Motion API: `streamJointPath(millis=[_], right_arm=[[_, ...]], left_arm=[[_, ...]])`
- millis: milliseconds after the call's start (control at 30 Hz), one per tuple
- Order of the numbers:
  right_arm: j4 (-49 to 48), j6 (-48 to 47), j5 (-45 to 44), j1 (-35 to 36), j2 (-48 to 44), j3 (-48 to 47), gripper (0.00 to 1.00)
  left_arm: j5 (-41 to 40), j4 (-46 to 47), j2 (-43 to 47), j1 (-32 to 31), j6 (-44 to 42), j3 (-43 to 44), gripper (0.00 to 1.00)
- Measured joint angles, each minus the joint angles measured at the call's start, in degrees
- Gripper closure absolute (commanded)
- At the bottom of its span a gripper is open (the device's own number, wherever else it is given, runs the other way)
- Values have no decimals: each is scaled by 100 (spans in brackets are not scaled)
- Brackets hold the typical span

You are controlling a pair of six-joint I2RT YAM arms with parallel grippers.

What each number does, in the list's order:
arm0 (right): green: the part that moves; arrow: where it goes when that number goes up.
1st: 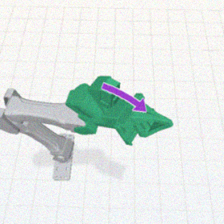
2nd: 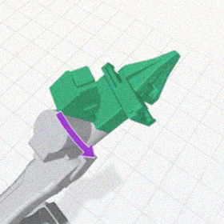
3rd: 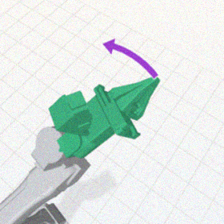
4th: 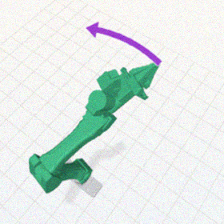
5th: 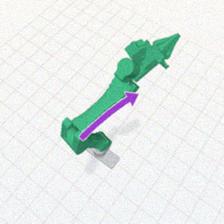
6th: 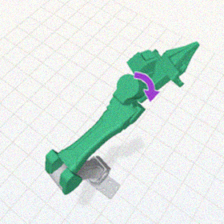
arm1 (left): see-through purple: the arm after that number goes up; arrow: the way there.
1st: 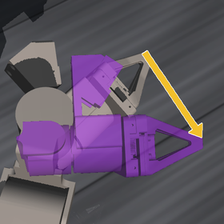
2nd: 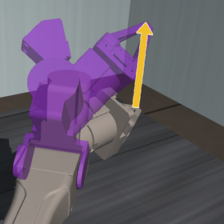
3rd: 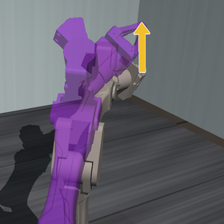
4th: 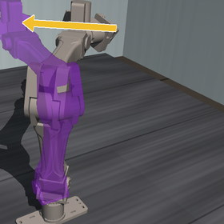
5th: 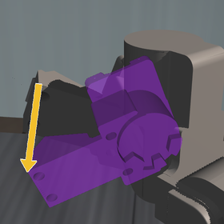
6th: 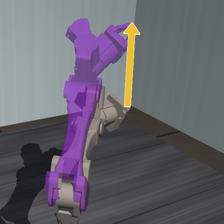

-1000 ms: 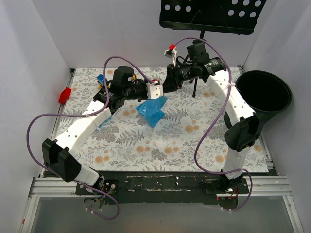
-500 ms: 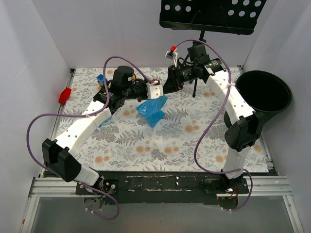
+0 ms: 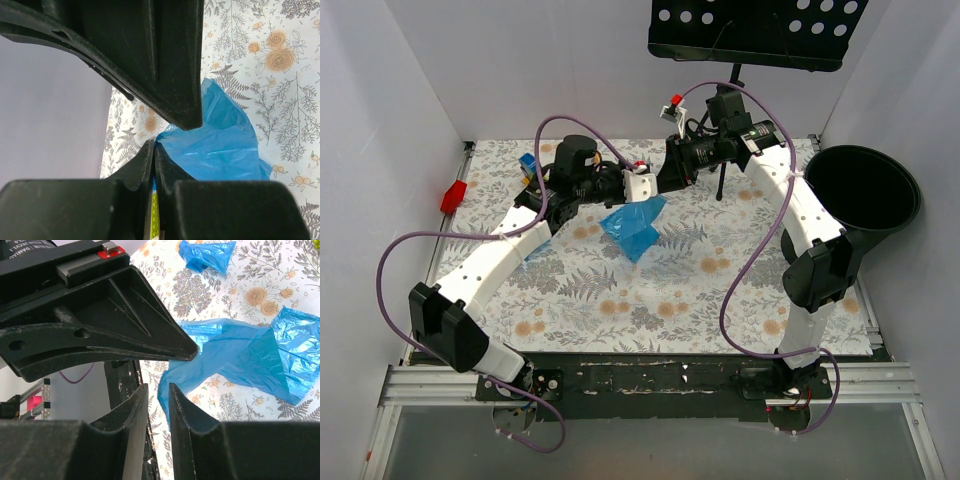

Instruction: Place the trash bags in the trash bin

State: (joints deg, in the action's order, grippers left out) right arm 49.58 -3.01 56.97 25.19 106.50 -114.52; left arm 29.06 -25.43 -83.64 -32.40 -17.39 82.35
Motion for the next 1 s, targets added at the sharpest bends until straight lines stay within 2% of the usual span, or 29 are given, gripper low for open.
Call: streamJointPath(millis=[167,233,333,700,733,800,1000], right_arm=[[0,0,0,0,0,7,70],[0,0,0,0,0,7,70],[0,0,0,0,0,9,70],[26,0,-4,-9,52,-92,70],[24,0,-4,-11,79,-199,34],[-26,-20,-52,-11,79,-308,30],[-514,-350,-411,-22,-142,114,30]], left_arm=[[-7,20,-92,2,37,2,100],[-15,22,-107,0,59,2,95],[-85,28,-111,0,138,2,100],[-262,50,-92,2,326,0,100],[-262,50,-92,2,334,0,100],[-260,50,-92,2,361,0,100],[-247,63,-92,2,413,0,100]])
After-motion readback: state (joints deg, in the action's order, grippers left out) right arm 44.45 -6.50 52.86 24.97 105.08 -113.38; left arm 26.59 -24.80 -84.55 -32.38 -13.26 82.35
